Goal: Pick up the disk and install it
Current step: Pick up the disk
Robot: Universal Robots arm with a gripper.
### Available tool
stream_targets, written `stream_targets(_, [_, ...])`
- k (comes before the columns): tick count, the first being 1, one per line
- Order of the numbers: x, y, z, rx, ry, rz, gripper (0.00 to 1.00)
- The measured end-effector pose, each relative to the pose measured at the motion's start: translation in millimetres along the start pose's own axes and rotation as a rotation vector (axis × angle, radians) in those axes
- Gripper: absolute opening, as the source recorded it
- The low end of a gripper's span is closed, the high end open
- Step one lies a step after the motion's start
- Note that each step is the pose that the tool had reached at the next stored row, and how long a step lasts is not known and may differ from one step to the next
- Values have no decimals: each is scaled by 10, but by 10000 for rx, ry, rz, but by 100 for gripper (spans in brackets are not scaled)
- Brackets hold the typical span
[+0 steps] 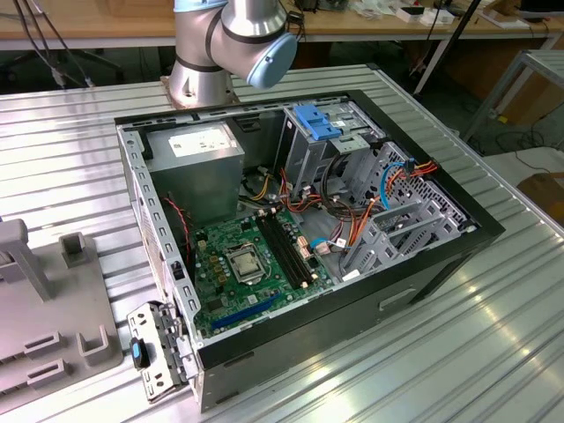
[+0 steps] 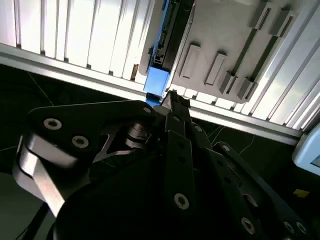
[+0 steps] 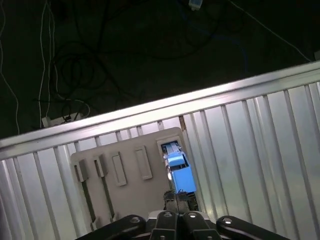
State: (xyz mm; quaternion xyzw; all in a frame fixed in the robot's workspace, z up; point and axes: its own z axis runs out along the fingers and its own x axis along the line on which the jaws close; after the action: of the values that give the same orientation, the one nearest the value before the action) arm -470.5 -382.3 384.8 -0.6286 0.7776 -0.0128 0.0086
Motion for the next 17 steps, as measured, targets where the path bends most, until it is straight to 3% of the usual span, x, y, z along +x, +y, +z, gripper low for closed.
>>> stream_targets(4, [0, 0, 7, 8, -34, -1031, 11])
stream_targets(7, [0, 0, 12, 37, -50, -1503, 11])
stream_targets(9, [-2, 0, 18, 56, -53, -1724, 11])
stream_targets(13, [-28, 4, 57, 63, -40, -1750, 11])
stream_targets(17, [-28, 7, 125, 61, -39, -1750, 36])
